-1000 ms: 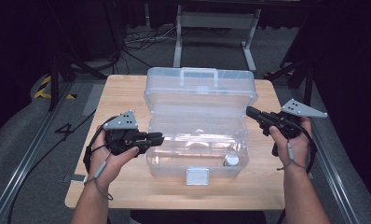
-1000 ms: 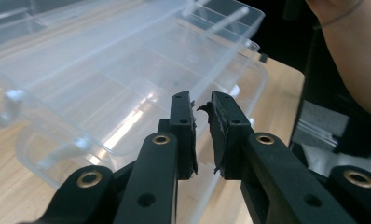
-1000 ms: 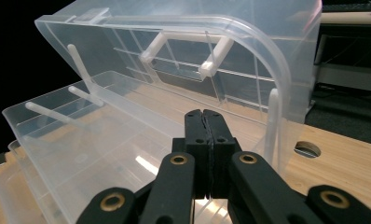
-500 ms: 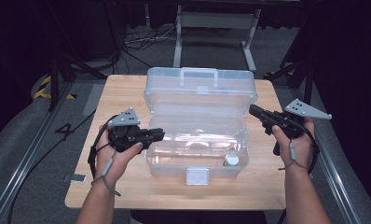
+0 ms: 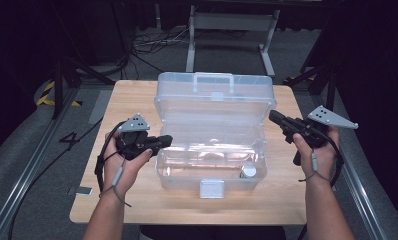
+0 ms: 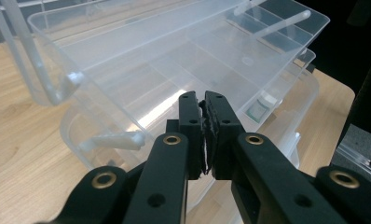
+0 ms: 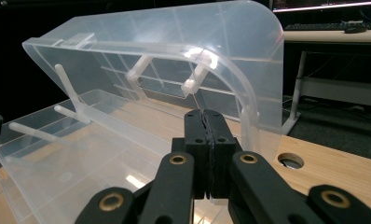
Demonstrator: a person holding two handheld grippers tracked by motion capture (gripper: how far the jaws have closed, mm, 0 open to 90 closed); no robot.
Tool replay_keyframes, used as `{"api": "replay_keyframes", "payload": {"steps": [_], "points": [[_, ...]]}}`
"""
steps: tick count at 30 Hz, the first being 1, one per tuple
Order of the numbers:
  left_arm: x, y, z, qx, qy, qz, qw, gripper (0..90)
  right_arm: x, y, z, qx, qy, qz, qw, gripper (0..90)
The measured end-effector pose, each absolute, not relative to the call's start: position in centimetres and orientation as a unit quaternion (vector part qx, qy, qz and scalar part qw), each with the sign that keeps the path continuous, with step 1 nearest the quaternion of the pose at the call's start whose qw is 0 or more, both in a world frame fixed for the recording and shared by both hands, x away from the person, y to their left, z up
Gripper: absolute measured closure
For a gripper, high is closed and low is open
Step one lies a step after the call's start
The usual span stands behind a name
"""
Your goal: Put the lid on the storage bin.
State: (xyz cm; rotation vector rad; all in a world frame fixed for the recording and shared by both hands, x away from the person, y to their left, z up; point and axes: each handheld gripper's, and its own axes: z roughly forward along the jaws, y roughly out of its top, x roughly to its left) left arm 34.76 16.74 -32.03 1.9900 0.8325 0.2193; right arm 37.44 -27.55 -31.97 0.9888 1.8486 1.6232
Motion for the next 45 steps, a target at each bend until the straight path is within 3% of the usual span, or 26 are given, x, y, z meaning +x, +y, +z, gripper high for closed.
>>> {"api": "replay_keyframes", "payload": {"steps": [33, 45], "points": [[33.8, 18.0, -31.2, 0.813, 0.338, 0.085, 0.465, 81.8, 35.2, -27.7, -30.9, 0.358, 0.717, 0.564, 0.200, 86.9], [33.6, 18.9, -30.9, 0.814, 0.342, 0.079, 0.462, 89.1, 34.3, -27.5, -31.2, 0.354, 0.757, 0.521, 0.176, 88.8]]}}
